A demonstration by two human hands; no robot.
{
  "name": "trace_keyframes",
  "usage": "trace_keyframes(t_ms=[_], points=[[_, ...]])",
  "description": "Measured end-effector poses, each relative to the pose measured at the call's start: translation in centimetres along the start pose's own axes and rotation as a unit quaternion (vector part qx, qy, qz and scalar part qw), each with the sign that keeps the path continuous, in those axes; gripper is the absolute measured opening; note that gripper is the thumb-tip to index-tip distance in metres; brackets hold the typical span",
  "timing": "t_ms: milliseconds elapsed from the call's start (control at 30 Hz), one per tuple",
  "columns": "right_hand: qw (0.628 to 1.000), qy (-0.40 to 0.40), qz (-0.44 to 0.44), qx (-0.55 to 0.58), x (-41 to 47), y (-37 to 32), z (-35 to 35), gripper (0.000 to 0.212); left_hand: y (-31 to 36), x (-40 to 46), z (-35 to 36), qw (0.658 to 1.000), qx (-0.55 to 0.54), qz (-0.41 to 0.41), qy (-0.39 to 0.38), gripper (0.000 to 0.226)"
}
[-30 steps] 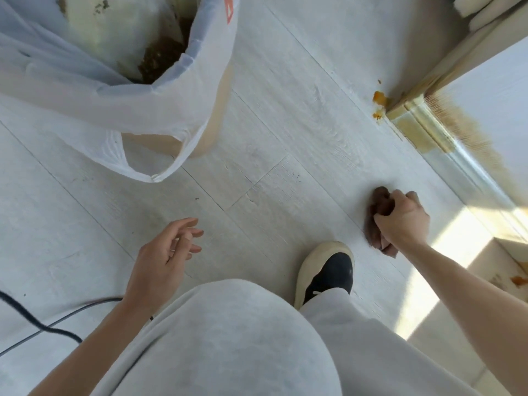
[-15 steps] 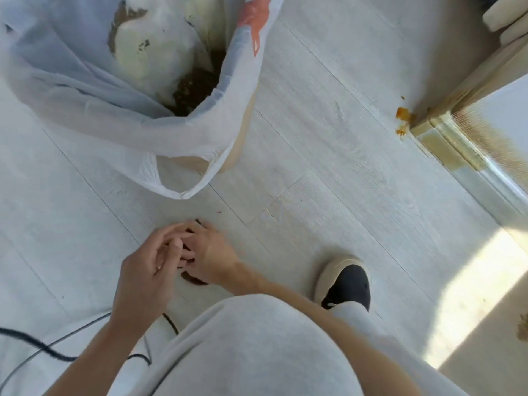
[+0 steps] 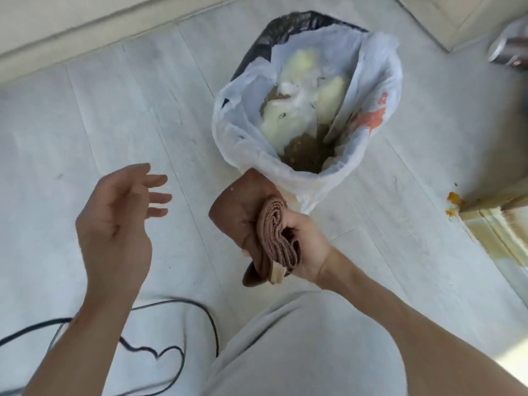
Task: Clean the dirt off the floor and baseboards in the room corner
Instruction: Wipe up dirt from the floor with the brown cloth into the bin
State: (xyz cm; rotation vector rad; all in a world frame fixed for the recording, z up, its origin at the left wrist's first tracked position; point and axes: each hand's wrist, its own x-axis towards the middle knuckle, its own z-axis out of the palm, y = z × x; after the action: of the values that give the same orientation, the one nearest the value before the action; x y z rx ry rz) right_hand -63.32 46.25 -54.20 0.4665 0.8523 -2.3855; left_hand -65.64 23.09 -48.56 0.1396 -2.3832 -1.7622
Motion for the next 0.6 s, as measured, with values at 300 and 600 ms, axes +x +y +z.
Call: trace_keyframes(t_ms=[300, 600], points=[[0.997, -0.044, -0.069, 0.006, -4.8, -13.1, 9.0, 0.046, 11.6, 2.8, 4.0, 0.979, 0.02, 0.198, -0.04, 0.025], [0.949, 0.215, -0.096, -0.209, -7.0, -20.1, 10.4, 0.019, 11.0, 7.3, 10.9, 0.907, 0.245, 0.209, -0.272, 0.053]])
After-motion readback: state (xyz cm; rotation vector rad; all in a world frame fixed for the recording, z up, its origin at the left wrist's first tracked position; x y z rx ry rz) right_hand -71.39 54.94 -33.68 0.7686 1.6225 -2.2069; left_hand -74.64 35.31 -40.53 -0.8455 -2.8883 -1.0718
